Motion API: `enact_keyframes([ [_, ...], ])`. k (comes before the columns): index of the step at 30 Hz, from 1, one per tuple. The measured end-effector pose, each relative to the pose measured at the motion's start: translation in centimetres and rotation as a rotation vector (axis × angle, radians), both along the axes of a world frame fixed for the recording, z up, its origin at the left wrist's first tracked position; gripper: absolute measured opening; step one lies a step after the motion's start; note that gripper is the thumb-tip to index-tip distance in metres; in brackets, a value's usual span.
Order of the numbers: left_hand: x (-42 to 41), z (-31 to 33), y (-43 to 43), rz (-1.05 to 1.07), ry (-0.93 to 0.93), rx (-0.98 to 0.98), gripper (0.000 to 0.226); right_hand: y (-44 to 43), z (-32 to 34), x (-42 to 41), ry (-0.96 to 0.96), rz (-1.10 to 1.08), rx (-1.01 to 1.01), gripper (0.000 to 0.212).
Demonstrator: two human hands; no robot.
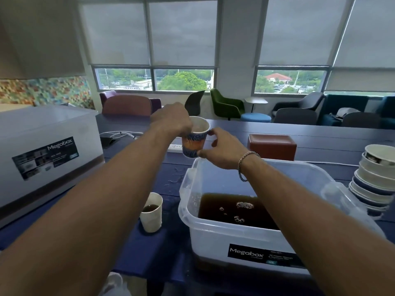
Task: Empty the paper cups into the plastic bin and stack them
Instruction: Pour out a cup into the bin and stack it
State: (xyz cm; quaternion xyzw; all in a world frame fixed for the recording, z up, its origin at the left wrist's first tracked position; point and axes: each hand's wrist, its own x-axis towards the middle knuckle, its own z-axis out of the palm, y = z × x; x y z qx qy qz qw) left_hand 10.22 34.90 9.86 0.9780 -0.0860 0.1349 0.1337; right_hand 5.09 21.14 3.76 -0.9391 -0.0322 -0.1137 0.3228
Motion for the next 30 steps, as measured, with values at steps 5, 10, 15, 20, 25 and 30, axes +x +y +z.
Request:
enact_keyframes([
  [5, -1.7, 1.8, -4.2, -0.134, -0.009, -0.059, 0.012, -3.2, 0.8, -1.8, -0.056, -0.027, 0.149, 0.078],
  [10, -2.8, 1.7, -8.3, -0.281, 0.126, -0.194, 0.018, -6.8, 1.0, -3.8, -0.11, -0.086, 0.357, 0.074],
  [15, -4.0, 0.0, -11.8, -0.429, 0.211, -0.301, 0.017, -10.1, 0.1, -6.6, -0.172, -0.152, 0.446, 0.07],
  [20, -4.4, -2.5, -12.7, -0.481, 0.19, -0.228, 0.02, -12.8, -1.4, -8.0, -0.135, -0.203, 0.434, 0.07],
  [25, -4.8, -6.5, -12.1, -0.455, 0.08, -0.089, 0.033, -14.9, -2.9, -9.0, -0.132, -0.259, 0.429, 0.07],
  [30, -3.8, -9.2, -11.2, -0.452, 0.267, -0.101, 0.041, -15.5, -4.2, -9.2, -0.09, -0.237, 0.392, 0.069],
])
